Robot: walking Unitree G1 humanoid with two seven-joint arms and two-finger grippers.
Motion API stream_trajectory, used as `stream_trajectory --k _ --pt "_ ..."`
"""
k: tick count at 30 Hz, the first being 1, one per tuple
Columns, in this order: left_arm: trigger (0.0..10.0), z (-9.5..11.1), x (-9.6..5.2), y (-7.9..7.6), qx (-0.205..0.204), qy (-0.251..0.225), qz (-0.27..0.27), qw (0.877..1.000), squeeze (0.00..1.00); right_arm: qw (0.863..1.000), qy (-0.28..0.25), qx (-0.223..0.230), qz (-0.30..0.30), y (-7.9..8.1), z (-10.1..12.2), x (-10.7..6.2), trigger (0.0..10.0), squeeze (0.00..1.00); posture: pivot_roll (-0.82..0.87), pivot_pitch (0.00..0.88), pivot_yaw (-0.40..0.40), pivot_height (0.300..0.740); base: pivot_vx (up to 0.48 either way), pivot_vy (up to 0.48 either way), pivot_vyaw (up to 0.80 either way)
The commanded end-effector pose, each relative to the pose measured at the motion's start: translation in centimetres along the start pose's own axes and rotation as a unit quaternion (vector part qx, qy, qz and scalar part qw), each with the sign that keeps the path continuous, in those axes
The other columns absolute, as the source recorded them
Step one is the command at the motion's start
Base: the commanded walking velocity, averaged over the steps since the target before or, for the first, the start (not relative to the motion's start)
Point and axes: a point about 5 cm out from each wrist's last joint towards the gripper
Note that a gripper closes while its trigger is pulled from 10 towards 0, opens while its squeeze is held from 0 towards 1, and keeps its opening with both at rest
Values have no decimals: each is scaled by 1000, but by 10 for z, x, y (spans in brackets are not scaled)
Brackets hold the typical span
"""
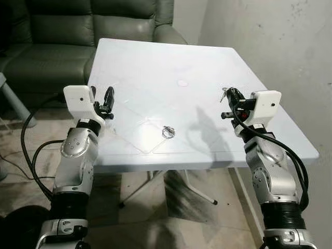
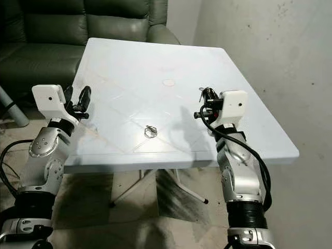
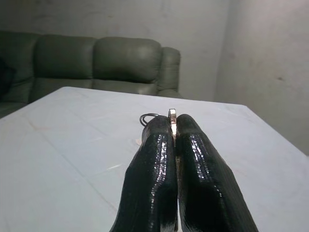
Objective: Hang keys on a hook
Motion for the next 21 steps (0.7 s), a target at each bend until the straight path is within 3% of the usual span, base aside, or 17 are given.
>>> stream_trajectory --k 1,21 --pt "10000 1 2 -3 5 0 -11 1000 0 1000 -1 -9 -6 -3 3 -2 10000 0 -42 0 -79 740 0 0 -719" --pt "10000 3 3 0 14 -4 -9 1000 0 1000 1 -9 -17 -4 2 -2 10000 0 -37 0 -71 740 0 0 -719"
Point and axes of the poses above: a point about 5 cm out from each wrist's last joint towards the gripper, its own x axis pointing out of the wrist towards the gripper, its own z axis along the axis of the wrist's last joint, y = z × x, and after that the axes turned 3 degrees about -x, right-handed
